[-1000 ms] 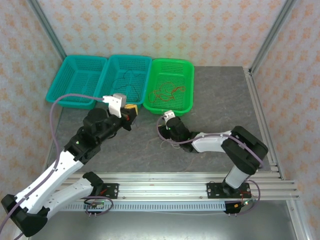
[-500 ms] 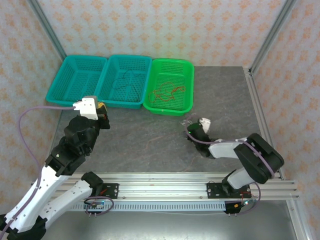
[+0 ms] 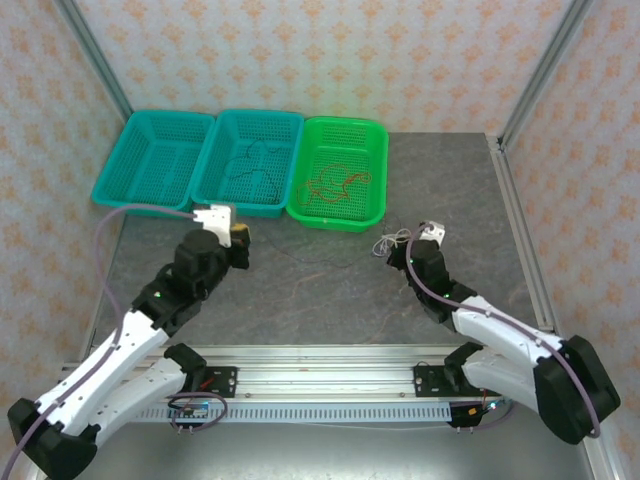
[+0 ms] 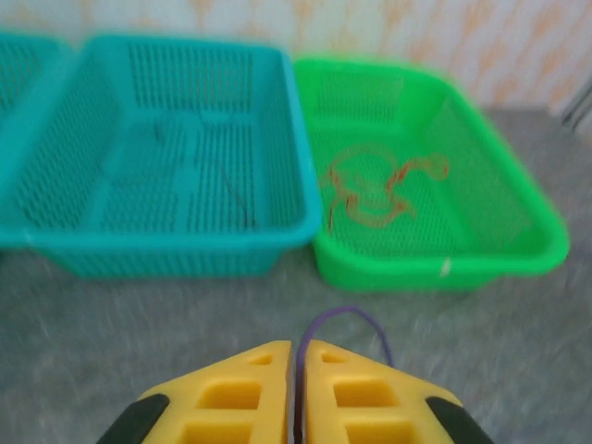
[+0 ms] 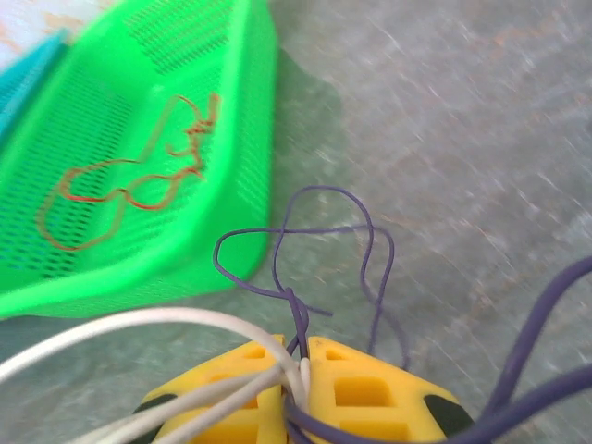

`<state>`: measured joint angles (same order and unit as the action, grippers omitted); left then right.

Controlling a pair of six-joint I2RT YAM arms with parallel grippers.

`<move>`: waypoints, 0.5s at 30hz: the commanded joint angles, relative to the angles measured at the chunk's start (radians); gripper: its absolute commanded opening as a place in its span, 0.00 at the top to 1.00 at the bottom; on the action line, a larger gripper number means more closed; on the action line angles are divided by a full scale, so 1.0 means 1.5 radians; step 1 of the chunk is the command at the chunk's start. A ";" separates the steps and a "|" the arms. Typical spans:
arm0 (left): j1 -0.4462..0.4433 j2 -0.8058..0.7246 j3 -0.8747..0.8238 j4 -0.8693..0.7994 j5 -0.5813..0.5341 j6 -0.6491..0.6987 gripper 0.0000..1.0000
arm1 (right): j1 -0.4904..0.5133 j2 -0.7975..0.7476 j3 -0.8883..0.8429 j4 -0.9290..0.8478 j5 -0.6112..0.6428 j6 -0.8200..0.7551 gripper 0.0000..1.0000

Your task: Untangle the cables

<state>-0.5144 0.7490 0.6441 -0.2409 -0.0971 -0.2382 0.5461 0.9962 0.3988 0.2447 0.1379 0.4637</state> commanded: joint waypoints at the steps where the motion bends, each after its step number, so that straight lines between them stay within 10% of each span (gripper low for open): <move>1: 0.004 -0.012 -0.079 0.086 0.036 -0.070 0.77 | -0.004 -0.033 0.039 -0.021 -0.047 -0.039 1.00; 15: -0.065 0.031 -0.103 0.291 0.313 0.029 0.47 | -0.004 -0.032 0.133 -0.079 -0.123 -0.022 1.00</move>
<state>-0.5514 0.7567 0.4316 0.0475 0.2119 -0.2852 0.5461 0.9508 0.5632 0.1547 -0.0273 0.4255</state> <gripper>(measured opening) 0.530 0.079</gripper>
